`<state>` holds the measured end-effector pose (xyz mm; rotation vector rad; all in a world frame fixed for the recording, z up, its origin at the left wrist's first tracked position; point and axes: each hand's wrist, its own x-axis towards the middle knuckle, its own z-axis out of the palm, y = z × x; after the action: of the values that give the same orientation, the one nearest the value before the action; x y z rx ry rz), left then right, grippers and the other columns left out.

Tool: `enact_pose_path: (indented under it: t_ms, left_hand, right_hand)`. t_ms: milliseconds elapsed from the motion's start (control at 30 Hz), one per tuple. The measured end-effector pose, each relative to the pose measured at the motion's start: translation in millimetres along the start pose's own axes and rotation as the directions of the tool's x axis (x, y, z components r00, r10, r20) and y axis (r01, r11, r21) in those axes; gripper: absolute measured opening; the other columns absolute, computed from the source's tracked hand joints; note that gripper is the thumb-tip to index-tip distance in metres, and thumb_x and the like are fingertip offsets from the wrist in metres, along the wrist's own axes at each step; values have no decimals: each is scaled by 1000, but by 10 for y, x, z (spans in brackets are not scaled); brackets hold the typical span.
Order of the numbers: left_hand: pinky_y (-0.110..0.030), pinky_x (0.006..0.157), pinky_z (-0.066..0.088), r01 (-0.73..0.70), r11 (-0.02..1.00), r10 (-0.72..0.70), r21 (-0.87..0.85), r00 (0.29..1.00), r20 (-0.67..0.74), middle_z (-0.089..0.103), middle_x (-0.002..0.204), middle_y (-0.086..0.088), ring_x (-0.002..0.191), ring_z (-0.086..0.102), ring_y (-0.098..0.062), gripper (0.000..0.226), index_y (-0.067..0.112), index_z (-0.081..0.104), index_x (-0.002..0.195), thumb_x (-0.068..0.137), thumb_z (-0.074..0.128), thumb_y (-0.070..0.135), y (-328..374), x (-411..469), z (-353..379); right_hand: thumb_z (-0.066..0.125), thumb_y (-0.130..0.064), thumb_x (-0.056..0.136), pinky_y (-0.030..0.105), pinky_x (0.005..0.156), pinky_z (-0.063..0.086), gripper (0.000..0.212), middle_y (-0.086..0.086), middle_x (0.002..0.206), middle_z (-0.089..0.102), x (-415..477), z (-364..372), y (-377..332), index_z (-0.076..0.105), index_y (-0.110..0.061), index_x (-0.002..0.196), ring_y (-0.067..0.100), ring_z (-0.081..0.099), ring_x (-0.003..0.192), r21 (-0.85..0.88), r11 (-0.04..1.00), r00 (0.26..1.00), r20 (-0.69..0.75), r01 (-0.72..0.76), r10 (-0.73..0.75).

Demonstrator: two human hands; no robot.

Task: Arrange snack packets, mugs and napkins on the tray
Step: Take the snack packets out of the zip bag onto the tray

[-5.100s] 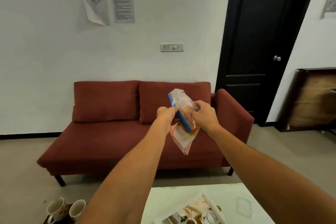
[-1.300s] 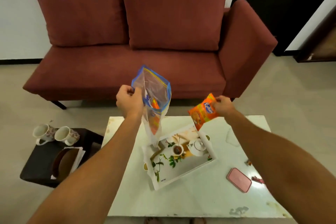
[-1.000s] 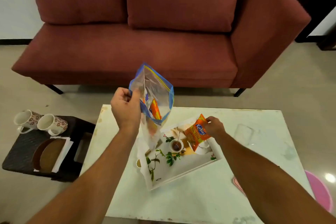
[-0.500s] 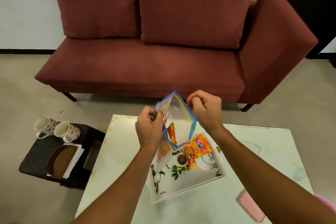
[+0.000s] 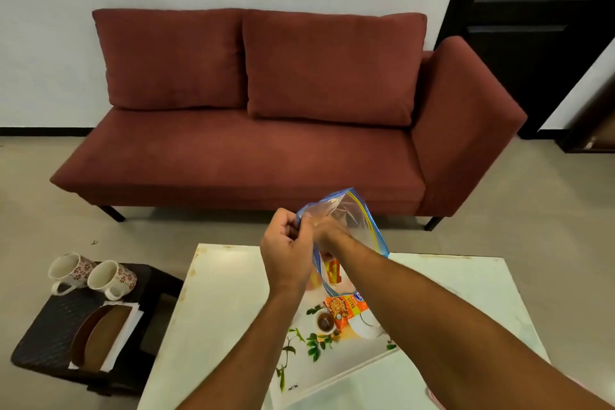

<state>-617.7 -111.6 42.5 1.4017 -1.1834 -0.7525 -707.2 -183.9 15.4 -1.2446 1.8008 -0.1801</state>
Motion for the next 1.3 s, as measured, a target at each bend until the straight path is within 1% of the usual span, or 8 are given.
enact_pose_path:
  t_ms: [100, 267, 433, 533, 667, 933, 1100, 1300]
  left_hand:
    - [-14, 48, 41, 12, 1000, -12, -13, 1000, 2, 53, 57, 12, 52, 48, -4, 32, 22, 50, 69, 96, 66, 15, -1, -34, -31]
    - [-20, 49, 48, 36, 999, -36, -13, 999, -12, 60, 64, 1, 56, 58, -16, 27, 17, 53, 73, 96, 67, 20, -80, -21, -122]
    - [-23, 49, 47, 22, 1000, -21, 12, 999, -33, 58, 64, 0, 55, 55, -15, 26, 15, 53, 75, 96, 67, 18, -79, 0, -178]
    - [-18, 46, 45, 11, 1000, -11, 19, 1000, -3, 58, 62, 4, 53, 55, -8, 27, 17, 52, 73, 96, 66, 18, -88, -15, -214]
    - [-17, 46, 43, 34, 997, -35, 65, 999, 1, 55, 59, 4, 53, 52, -6, 29, 19, 51, 72, 96, 66, 19, -116, -6, -273]
    - [-22, 45, 34, 218, 949, -188, 227, 971, -148, 52, 59, 2, 53, 44, -11, 32, 18, 47, 68, 94, 66, 19, -211, 164, -456]
    - [-34, 56, 41, 319, 908, -271, 272, 942, -198, 60, 66, -5, 65, 57, -29, 25, 10, 53, 73, 93, 63, 22, -292, 216, -573]
    - [-35, 58, 34, 359, 867, -286, 346, 927, -244, 53, 63, -5, 63, 51, -30, 26, 9, 47, 71, 90, 62, 17, -401, 160, -687]
  right_hand:
    - [57, -30, 89, 34, 61, 55, 24, 9, 87, 73, 27, 87, 27, 71, -10, 90, 24, 70, 73, -5, 1000, 998, -51, 26, -26]
    - [55, -23, 97, 31, 75, 51, 26, 6, 117, 68, 43, 198, 78, 69, -14, 117, 25, 66, 109, -464, 886, 941, -295, 11, -166]
    - [54, -24, 98, 35, 75, 52, 36, 6, 127, 63, 11, 396, 122, 58, -13, 132, 28, 61, 116, -733, 679, 968, -146, 33, -205]
    - [44, -23, 104, 40, 98, 48, 37, 13, 134, 57, -22, 463, 151, 53, -9, 136, 32, 54, 124, -853, 516, 963, -76, 71, -258]
    - [47, -23, 102, 44, 97, 47, 34, 10, 132, 58, -88, 441, 63, 56, -14, 133, 31, 55, 122, -878, 467, 930, -77, 108, -360]
    - [66, -37, 86, 33, 67, 42, 24, 5, 106, 68, -615, -209, -465, 65, -18, 102, 29, 64, 93, -757, 552, 891, 85, 349, -447]
    - [63, -24, 76, 28, 61, 46, 8, -2, 72, 64, -1015, -921, -689, 63, -22, 68, 19, 62, 68, -476, 793, 892, -40, 379, -451]
    - [71, -12, 77, 32, 60, 41, 22, 7, 68, 73, -949, -1556, -438, 73, 4, 92, 18, 64, 57, 70, 937, 919, -231, 343, -319]
